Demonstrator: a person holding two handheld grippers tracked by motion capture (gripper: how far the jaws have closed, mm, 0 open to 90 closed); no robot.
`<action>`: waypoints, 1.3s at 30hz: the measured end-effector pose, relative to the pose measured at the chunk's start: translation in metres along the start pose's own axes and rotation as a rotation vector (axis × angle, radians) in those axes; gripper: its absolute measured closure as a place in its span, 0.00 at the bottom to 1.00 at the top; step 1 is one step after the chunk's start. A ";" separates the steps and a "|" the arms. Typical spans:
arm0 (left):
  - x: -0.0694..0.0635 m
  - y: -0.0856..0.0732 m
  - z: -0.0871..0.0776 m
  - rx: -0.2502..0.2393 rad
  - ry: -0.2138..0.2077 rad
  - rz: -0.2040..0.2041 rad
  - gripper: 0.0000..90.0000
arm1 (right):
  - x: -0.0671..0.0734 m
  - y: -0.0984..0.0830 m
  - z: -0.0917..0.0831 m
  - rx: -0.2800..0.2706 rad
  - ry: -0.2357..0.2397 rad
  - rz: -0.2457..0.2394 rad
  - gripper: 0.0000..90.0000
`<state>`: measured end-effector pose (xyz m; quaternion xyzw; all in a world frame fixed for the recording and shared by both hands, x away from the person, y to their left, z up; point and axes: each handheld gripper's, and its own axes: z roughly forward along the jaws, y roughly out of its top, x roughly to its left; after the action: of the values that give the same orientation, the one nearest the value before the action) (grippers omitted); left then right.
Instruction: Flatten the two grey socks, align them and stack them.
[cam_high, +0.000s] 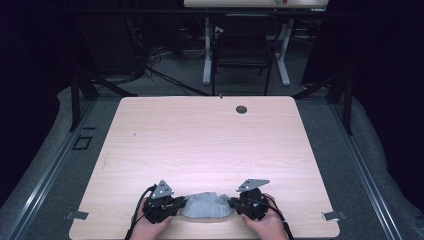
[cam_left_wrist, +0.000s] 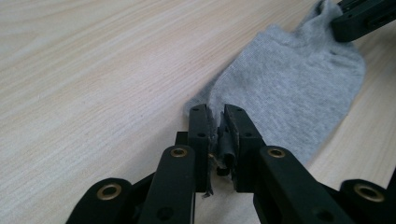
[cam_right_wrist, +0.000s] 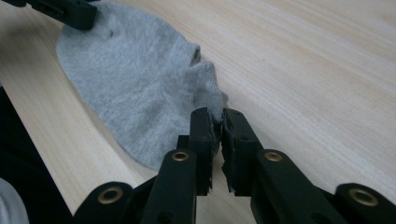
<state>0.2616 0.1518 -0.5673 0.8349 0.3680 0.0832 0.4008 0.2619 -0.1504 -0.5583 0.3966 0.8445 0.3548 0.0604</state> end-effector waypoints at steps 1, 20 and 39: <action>-0.001 0.001 -0.001 -0.008 -0.005 -0.011 0.89 | 0.001 0.001 -0.001 -0.008 -0.006 -0.004 0.90; -0.016 0.009 -0.007 -0.047 -0.034 0.053 0.73 | 0.019 0.008 0.000 -0.088 0.020 -0.103 0.72; -0.015 -0.003 0.007 0.049 -0.048 0.069 0.68 | 0.017 -0.001 0.015 0.007 0.001 -0.129 0.69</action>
<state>0.2522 0.1393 -0.5718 0.8584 0.3311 0.0680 0.3858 0.2552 -0.1306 -0.5673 0.3413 0.8696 0.3474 0.0812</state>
